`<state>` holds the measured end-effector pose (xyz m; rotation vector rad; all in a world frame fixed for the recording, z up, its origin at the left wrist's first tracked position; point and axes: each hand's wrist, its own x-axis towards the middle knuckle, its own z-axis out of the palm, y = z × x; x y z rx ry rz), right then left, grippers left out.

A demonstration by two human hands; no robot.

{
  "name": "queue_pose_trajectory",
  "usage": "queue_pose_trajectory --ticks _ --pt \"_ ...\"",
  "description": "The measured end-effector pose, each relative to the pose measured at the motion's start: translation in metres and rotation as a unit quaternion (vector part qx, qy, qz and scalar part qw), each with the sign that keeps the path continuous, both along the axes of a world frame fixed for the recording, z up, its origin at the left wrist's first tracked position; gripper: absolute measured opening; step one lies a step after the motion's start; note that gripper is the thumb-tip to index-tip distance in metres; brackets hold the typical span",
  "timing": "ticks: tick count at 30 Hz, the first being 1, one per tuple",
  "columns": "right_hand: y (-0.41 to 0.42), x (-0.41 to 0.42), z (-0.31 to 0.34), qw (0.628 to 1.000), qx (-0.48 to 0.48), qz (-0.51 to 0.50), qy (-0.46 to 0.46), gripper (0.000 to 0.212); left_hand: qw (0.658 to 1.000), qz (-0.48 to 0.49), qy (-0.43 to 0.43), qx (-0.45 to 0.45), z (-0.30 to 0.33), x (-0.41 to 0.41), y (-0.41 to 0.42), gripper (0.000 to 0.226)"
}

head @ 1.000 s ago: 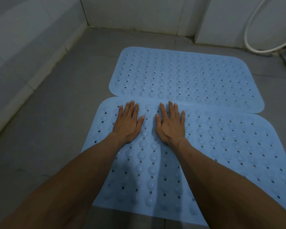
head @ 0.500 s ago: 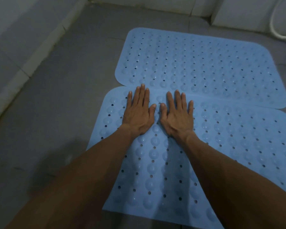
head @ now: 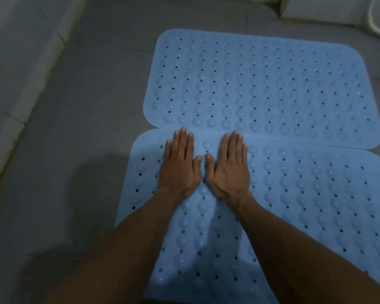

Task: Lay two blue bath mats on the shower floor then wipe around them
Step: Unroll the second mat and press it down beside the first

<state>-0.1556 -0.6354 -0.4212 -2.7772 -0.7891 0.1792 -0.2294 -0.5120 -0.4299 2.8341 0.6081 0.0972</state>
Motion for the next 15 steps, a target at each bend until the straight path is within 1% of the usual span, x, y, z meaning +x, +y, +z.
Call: queue_pose_trajectory --ticks 9,15 --pt "0.0022 0.0025 0.0044 1.0 -0.026 0.003 0.013 0.075 0.999 0.0 0.01 -0.046 0.005 0.0005 0.001 0.063" --pt "0.0026 0.0027 0.0057 1.0 -0.024 0.001 0.014 0.075 0.998 -0.001 0.021 -0.056 0.0086 0.0013 0.0017 0.064"
